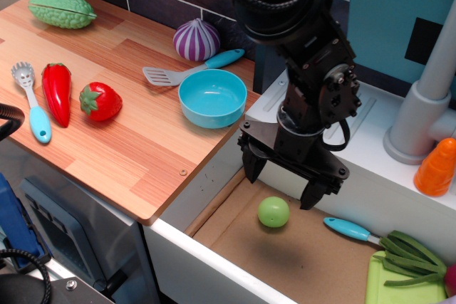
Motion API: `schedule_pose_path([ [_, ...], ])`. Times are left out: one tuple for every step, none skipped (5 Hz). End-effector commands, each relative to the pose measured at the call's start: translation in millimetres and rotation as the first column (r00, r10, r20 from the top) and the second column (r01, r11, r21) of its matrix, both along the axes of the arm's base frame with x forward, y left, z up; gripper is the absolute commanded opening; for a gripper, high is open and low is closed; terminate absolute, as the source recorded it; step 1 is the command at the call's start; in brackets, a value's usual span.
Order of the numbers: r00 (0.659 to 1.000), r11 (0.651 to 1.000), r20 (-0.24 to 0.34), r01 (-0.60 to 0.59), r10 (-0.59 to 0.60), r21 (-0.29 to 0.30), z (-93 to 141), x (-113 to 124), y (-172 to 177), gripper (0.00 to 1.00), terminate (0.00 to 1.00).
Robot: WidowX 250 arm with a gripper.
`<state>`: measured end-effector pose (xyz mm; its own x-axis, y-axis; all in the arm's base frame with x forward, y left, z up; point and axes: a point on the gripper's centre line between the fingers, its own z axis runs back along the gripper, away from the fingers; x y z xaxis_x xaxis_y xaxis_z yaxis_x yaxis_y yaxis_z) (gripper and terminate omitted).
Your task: Put pear in bowl
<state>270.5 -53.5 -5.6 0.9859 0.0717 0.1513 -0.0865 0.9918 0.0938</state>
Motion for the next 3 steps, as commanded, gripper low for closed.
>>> schedule_pose_path([
  [1.0,1.0,0.0,0.0,0.0,0.0,0.0,0.0,0.0,1.0,0.0],
  [1.0,1.0,0.025,0.013,-0.013,-0.018,-17.6,2.4,2.6,1.0,0.0],
  [1.0,1.0,0.03,0.008,-0.007,-0.019,-24.9,5.2,1.6,1.0,0.0],
])
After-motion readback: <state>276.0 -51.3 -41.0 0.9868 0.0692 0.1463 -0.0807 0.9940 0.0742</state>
